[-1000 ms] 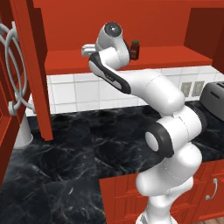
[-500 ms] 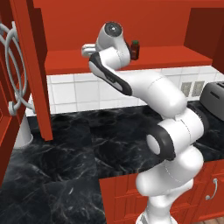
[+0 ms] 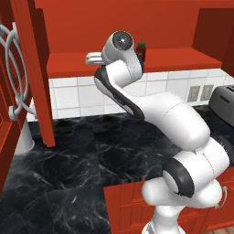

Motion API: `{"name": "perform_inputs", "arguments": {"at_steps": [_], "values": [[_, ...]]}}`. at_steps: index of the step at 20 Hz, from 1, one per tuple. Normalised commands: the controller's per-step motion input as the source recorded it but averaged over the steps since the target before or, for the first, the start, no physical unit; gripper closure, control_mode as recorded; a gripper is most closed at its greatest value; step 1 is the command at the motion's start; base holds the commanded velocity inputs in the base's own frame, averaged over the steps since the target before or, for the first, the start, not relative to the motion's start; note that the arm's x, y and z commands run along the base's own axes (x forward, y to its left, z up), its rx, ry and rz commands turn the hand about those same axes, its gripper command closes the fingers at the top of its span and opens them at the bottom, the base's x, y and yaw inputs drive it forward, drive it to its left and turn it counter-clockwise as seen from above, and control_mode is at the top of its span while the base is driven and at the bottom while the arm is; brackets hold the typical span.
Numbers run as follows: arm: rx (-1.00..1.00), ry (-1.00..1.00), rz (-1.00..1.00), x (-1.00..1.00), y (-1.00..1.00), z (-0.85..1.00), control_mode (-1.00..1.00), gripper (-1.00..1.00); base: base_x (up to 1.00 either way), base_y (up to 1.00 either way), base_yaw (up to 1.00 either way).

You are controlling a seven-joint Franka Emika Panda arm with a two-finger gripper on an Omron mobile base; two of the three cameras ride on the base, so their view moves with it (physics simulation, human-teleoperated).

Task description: Collect the paprika, ketchup, and shaker from the cabinet and place them next to the stove.

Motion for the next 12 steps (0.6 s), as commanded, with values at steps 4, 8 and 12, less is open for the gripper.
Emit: {"name": "perform_inputs", "arguments": {"at_steps": [4,8,12], "values": [[0.0,-0.07,0.0,-0.93,-0.06,-0.07,-1.0,1.0,0.0,0.0,0.0],[0.0,-0.01,0.04,-0.78,-0.26,0.0,-1.0,1.0,0.0,0.0,0.0],[0.0,0.04,0.1,-0.62,-0.37,0.0,-1.0,1.0,0.0,0.0,0.0]]}}
